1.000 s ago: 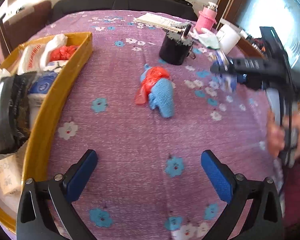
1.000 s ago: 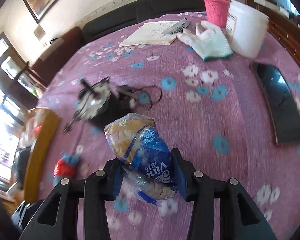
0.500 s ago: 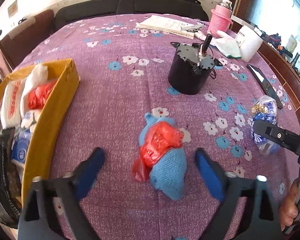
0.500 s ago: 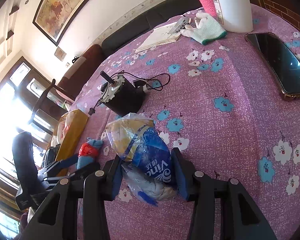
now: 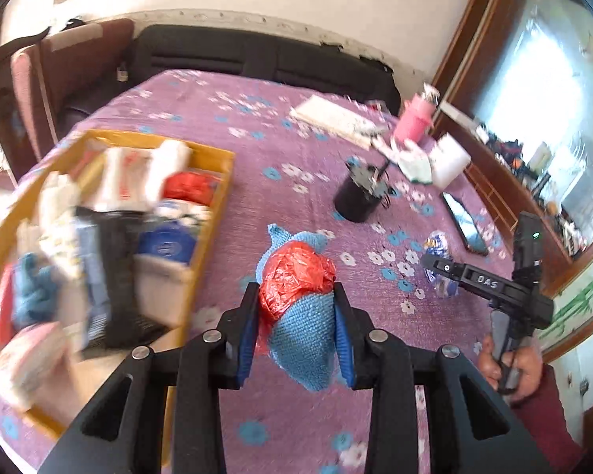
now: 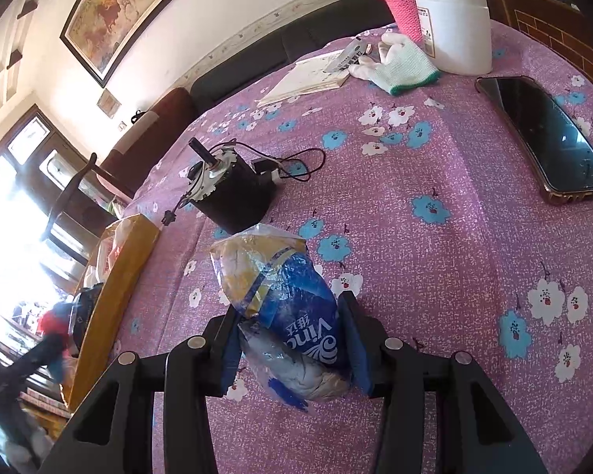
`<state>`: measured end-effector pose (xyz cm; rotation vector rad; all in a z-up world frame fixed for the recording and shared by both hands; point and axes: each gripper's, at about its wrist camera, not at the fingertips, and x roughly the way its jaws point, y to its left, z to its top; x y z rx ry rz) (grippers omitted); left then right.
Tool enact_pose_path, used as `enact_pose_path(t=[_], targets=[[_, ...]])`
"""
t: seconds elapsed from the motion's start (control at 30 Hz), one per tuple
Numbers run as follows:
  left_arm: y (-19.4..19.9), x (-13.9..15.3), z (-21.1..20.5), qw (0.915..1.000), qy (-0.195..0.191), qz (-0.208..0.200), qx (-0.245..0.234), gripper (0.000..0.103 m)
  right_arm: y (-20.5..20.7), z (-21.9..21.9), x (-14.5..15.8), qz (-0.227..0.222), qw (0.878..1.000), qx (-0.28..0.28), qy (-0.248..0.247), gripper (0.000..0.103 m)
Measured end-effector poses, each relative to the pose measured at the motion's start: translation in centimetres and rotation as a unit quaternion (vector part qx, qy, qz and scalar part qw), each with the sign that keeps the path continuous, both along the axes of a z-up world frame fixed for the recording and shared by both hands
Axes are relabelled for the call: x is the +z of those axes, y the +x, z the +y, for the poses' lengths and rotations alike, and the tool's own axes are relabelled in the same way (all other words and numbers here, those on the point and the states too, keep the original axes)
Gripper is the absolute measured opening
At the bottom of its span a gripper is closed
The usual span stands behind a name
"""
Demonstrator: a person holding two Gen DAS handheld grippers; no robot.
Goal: Organize soft objects
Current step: 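Lower the blue cloth into the tray with the left tool while the right tool carries the Vinda bag over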
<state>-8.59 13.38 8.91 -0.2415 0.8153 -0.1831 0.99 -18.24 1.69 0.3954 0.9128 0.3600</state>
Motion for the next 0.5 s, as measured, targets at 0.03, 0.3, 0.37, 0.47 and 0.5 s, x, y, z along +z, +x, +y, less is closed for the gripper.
enact_pose_path(t=[0.03,0.3,0.37,0.47,0.5], targets=[[-1.0,0.5,1.2,0.9999,0.003,-0.006,0.011,0.033,0.0,0.2,0.0,-0.001,1.0,0.0,-0.008,0.049],[-6.9,1.2,12.3,0.9921,-0.007,-0.025,0.123,0.033,-2.2,1.4,2.5,0.015,1.0,-0.002,0.003,0.049],[-6.8,0.5,14.6,0.9895,-0.02,-0.015,0.143,0.033,-3.0,2.7,3.7,0.011,1.0,0.011,0.001,0.049],[-5.8,-0.4,16.7,0.9862,-0.011,-0.009,0.165,0.033,-4.2,5.6,5.6,0.002,0.999,0.041,0.002,0.049],[-5.6,-0.6,17.1,0.9855,-0.007,-0.008,0.169,0.033,-4.5,6.9,6.2,-0.002,0.999,0.052,0.001,0.049]])
